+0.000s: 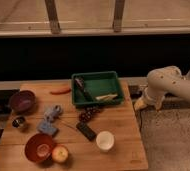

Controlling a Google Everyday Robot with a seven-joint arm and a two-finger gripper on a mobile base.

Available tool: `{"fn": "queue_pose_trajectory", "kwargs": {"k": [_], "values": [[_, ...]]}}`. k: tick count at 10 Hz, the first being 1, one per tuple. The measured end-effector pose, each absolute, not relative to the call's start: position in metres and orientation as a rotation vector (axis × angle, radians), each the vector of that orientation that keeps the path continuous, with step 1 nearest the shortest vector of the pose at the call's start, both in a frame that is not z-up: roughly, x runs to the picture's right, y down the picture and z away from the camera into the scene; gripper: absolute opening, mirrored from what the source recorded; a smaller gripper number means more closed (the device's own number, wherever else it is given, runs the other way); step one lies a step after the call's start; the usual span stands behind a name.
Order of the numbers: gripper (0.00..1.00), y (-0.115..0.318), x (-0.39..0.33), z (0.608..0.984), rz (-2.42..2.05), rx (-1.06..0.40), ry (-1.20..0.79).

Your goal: Place brush in metal cup

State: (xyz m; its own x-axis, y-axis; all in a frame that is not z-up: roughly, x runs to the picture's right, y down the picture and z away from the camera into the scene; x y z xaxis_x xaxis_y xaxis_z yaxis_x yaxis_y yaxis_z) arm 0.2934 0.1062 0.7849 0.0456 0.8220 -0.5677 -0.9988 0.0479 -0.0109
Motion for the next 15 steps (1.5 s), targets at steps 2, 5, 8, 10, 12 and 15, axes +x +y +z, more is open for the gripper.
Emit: {"fn": "queue_pose_trajectory", "kwargs": {"k": [2,5,8,10,12,15], "values": [[0.68,0.101,0.290,0.784,1.447,-0.476,0.425],[0.68,0.068,0.252,0.791,1.373,-0.468,0.337],[0.68,0.022,0.185,0.798,1.228,-0.451,0.230],[0.68,-0.002,0.148,0.795,1.155,-0.445,0.166],[0.68,-0.025,0.093,0.778,1.033,-0.447,0.057],[0.68,-0.031,0.064,0.766,0.957,-0.452,-0.005]]}}
